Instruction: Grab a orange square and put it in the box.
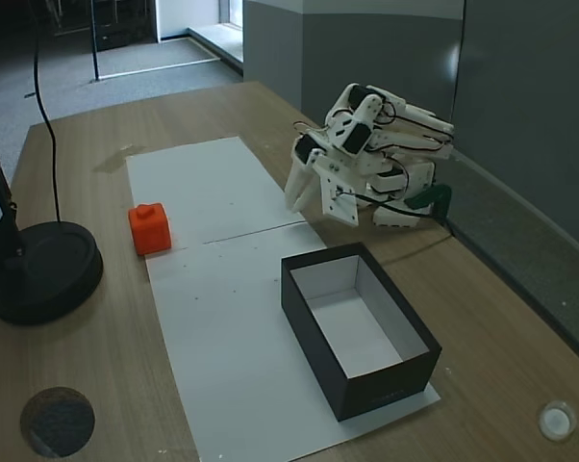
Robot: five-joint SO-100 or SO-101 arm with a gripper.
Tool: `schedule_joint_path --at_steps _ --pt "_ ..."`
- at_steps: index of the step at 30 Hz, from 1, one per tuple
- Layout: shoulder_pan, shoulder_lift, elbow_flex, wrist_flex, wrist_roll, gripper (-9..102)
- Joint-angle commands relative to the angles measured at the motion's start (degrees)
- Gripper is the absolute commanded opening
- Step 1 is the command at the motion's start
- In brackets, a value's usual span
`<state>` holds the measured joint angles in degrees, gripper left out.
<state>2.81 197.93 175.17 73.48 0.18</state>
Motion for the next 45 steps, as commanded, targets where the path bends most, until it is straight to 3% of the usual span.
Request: schedule_joint_path --at_steps 1,23,33,43,45 --pt "-0.53 1.14 -3.25 0.53 0.35 0" --pt "-0.62 1.14 -2.9 -1.05 0.7 0" --pt "-0.53 1.14 -7.73 -25.75 0.35 0" --pt "-0.53 0.35 -8.09 -61.08 0.7 0" --pt "-0.44 0.26 -8.26 -64.42 0.35 4"
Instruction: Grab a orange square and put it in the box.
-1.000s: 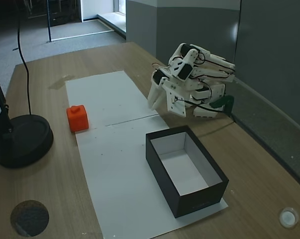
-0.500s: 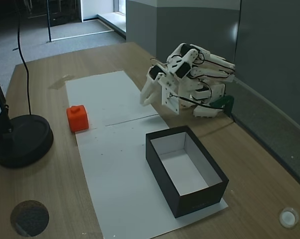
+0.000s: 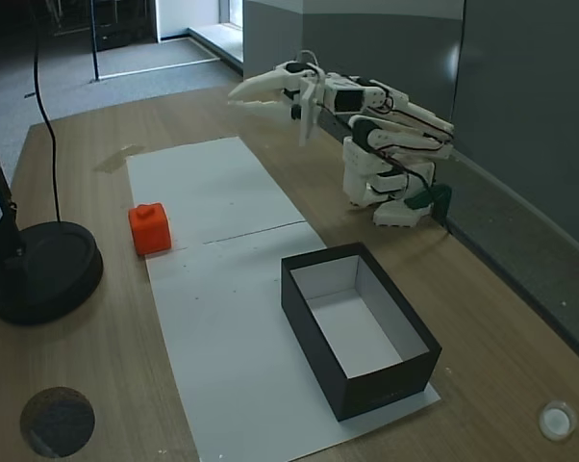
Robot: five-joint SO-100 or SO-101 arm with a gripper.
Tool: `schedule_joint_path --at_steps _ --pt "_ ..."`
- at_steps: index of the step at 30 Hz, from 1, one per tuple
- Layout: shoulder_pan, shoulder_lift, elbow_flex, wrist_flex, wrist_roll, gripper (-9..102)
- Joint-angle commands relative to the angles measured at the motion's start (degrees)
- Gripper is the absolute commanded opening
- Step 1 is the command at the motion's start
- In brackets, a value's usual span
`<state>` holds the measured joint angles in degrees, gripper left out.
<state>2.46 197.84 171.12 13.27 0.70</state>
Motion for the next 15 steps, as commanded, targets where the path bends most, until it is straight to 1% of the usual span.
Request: schedule_joint_path --at_steps 1,4,8,11,15 --pt "0.0 0.26 -5.1 -4.22 -0.18 7" --pt "0.35 0.26 -8.17 -3.69 0.18 16" --pt "0.26 -3.16 -12.3 -3.78 0.18 21" --pt "0.44 -10.37 -16.96 -3.6 0.18 23" --pt "0.44 -25.4 -25.75 -3.52 0.26 25"
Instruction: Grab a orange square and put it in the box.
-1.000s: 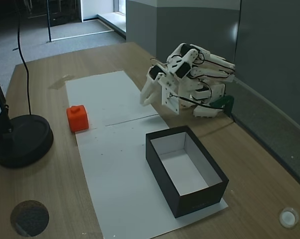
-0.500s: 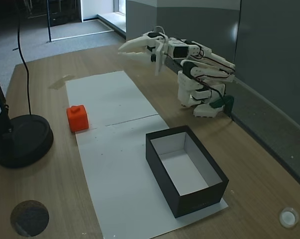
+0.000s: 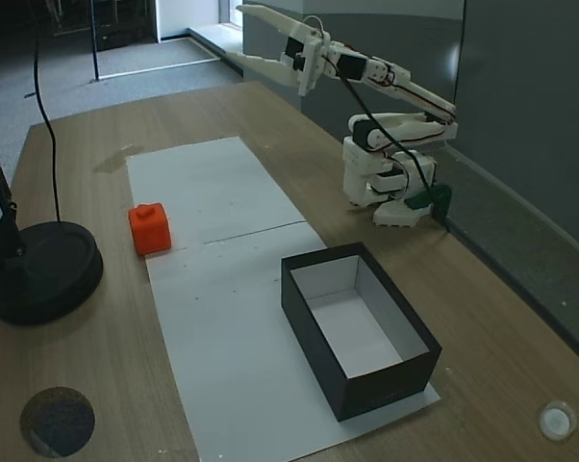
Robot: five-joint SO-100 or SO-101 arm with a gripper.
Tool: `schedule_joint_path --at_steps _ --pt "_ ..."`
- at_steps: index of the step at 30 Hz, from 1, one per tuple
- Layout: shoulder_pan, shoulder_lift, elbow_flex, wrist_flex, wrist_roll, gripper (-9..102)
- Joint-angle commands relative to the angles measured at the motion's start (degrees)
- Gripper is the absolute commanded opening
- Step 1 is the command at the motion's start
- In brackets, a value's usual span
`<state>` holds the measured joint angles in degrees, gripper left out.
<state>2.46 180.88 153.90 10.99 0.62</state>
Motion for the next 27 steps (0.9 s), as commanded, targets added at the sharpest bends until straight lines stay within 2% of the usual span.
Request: schedule_joint_path --at_steps 1,3,9,18,22,27 --pt "0.44 -12.74 -11.16 -0.62 0.35 25" --pt "0.62 -21.8 -17.84 3.6 0.97 27" --pt "2.02 -51.59 -43.77 26.1 1.14 34" --pt "2.37 -90.35 -76.99 57.13 0.88 35" --pt "2.46 -101.43 -87.98 64.6 1.14 35" --pt "2.02 -108.28 -96.94 68.29 1.23 35"
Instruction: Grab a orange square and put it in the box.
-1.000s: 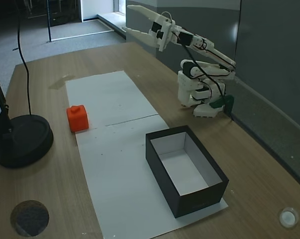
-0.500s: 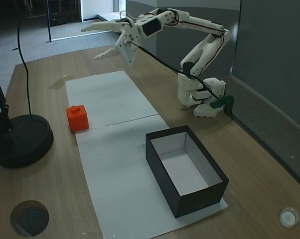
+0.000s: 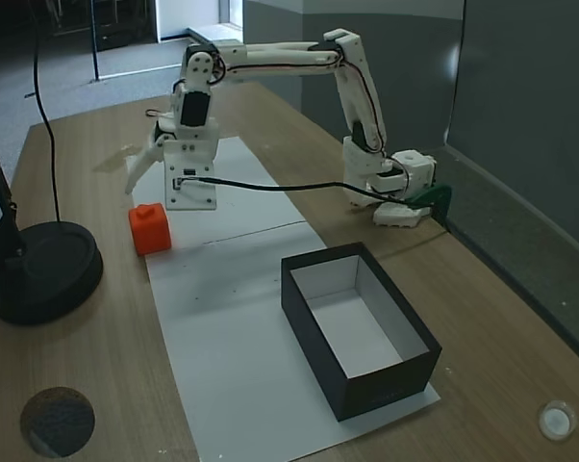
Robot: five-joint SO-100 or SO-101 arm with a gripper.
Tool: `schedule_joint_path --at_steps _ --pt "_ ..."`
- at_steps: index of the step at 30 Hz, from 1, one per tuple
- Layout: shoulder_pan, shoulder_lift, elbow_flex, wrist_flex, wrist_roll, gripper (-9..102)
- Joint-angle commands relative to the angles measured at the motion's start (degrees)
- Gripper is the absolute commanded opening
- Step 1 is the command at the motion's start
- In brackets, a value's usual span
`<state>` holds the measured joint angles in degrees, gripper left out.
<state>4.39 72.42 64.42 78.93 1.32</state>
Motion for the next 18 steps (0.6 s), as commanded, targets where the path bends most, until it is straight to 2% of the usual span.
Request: schedule_joint_path --at_steps 1,18 --pt "0.09 -0.97 -8.79 0.44 0.53 35" --pt "2.64 -15.82 -16.79 0.0 0.09 35"
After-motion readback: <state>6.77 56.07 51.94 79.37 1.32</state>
